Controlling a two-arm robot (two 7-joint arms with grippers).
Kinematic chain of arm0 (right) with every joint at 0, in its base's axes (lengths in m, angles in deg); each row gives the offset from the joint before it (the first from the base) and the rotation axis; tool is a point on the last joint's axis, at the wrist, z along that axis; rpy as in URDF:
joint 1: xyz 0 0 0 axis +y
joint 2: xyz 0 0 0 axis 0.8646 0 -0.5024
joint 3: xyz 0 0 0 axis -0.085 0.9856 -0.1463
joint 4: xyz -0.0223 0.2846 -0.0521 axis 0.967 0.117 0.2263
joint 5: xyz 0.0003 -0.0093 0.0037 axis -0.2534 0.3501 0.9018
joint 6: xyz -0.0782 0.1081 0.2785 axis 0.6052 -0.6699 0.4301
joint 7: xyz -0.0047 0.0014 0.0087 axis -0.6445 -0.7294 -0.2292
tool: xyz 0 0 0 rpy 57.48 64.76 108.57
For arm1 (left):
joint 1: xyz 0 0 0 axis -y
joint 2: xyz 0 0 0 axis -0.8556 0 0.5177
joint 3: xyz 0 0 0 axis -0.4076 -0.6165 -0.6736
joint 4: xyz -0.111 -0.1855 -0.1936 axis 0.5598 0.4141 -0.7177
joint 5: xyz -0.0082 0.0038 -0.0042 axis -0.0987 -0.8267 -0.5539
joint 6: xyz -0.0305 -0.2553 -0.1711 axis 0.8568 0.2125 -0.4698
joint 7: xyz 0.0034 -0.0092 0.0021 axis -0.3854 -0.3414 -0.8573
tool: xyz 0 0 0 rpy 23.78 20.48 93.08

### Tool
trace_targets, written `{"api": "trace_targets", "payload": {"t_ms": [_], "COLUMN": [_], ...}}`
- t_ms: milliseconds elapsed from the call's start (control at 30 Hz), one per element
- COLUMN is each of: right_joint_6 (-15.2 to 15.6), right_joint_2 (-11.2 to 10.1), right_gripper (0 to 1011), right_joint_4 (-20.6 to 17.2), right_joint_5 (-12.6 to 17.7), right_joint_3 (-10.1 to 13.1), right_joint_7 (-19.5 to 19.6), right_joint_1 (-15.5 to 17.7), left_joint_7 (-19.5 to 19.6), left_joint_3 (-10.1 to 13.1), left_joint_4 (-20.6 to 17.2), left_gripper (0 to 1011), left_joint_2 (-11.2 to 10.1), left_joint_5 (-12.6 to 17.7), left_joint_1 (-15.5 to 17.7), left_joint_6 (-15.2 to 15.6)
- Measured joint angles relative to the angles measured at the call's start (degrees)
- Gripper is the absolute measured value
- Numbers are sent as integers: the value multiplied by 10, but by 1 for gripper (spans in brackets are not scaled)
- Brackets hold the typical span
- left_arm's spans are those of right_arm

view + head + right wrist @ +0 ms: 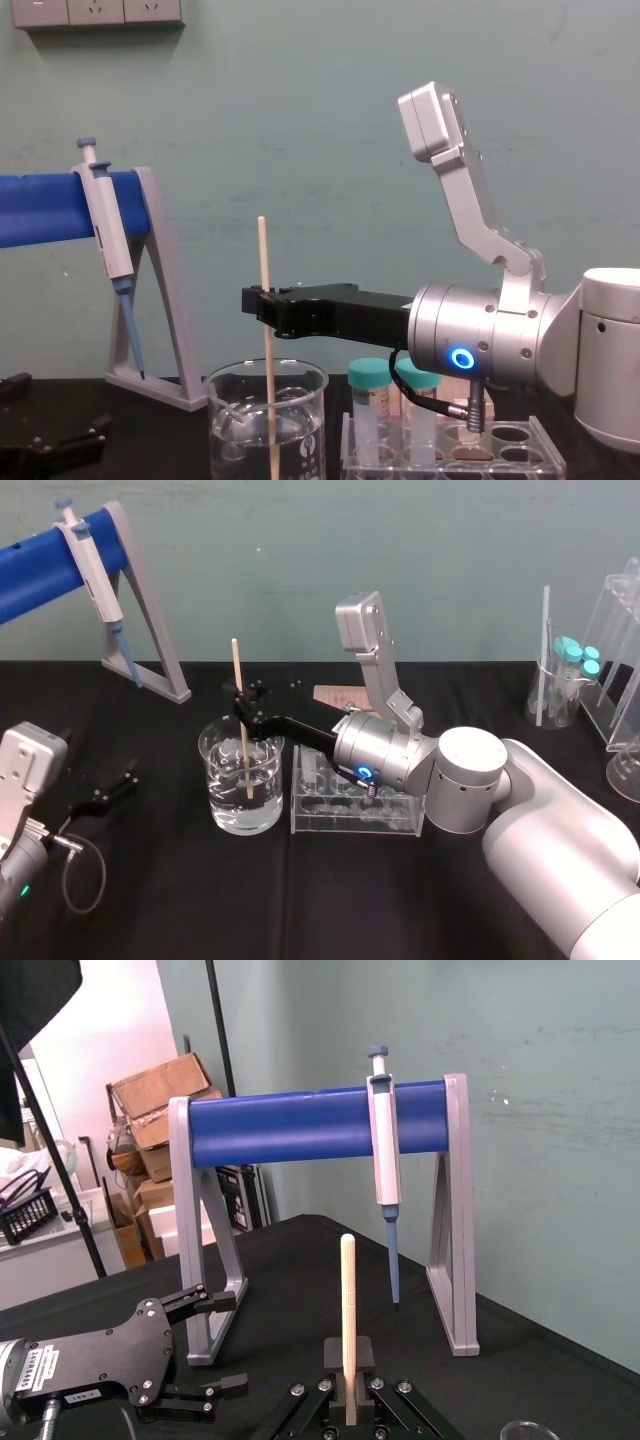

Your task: Hold the thermometer with one hand and immerse one end into the beaker, then reinsert it into the test tube rack.

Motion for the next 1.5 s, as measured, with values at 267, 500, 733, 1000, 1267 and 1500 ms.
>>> {"api": "trace_targets", "payload": {"t_ms": [267,500,733,1000,1267,1500], "right_joint_6": [0,0,0,0,13,26], "right_joint_2": [0,0,0,0,-3,-22], "right_gripper": [47,47,47,47,47,47], "right_joint_4": [0,0,0,0,-41,-99], "right_joint_5": [0,0,0,0,10,34], "right_joint_3": [0,0,0,1,17,37], "right_joint_7": [0,0,0,0,-2,-3], "right_joint_1": [0,0,0,0,1,3], "left_joint_7": [0,0,0,0,0,0], "left_joint_3": [0,0,0,0,0,0], "left_joint_4": [0,0,0,0,0,0], "left_gripper": [1004,1004,1004,1004,1004,1004], "left_joint_2": [0,0,0,0,0,0], "left_joint_5": [0,0,0,0,0,0], "left_joint_1": [0,0,0,0,0,0], "left_joint_6": [0,0,0,0,0,0]}}
